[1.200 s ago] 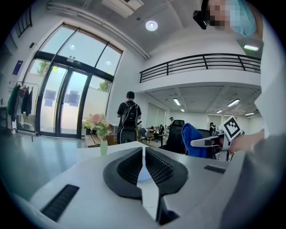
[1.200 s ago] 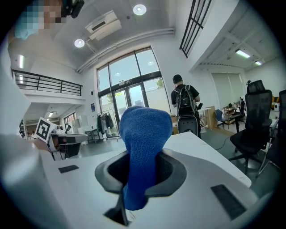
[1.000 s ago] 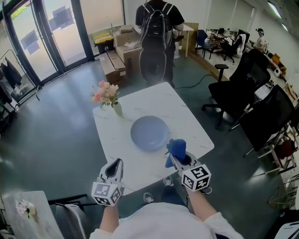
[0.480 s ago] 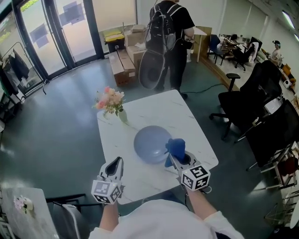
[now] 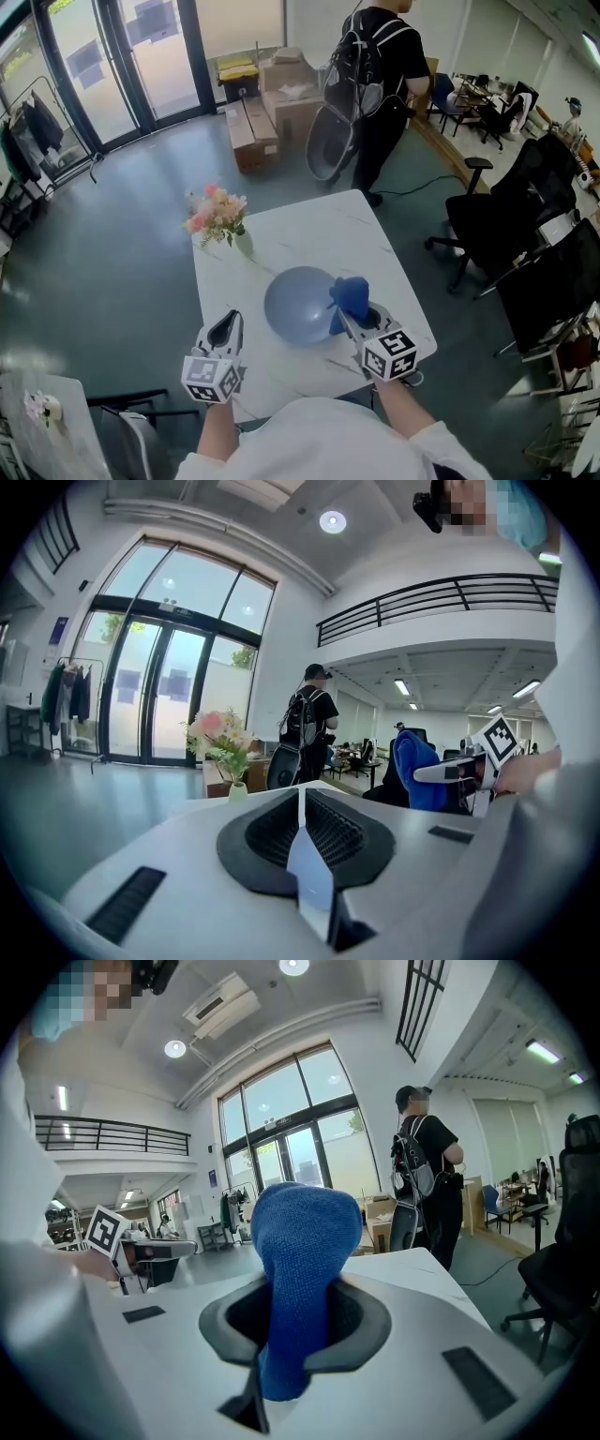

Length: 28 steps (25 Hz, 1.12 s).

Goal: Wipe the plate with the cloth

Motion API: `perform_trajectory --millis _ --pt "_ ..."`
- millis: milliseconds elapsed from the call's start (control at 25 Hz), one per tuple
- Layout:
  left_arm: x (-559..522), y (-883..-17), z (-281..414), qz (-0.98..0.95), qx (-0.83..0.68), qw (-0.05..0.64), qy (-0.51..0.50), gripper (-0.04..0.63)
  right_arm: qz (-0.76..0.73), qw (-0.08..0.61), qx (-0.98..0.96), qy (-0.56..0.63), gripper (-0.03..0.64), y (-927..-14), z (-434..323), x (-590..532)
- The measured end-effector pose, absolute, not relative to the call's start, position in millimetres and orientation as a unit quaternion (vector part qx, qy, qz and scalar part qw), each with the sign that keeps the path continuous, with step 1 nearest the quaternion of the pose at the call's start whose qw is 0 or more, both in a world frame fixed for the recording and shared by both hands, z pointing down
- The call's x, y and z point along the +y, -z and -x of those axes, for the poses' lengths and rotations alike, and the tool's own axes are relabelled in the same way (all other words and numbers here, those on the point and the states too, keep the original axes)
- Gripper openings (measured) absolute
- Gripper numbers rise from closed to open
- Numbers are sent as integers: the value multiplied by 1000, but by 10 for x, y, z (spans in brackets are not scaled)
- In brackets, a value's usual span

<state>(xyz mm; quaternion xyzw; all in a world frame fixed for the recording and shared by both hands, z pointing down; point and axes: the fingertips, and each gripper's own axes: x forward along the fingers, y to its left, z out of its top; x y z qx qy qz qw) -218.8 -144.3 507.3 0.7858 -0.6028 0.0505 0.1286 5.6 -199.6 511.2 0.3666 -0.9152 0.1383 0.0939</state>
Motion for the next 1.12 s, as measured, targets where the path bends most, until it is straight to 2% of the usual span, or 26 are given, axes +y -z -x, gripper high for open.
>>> perform_trajectory --millis 320,680,1120 --pt "-1714 -5255 2064 -786 -599 136 -70 44 -357 100 -917 -148 84 -5211 -104 -2170" --pt "-1973 -5596 1892 -782 -591 178 -84 44 -348 107 -917 -164 84 -5371 -155 -2261" --pt "-2038 -6184 1775 -759 -573 292 -99 46 -329 116 -920 -177 84 -5514 -89 -2274"
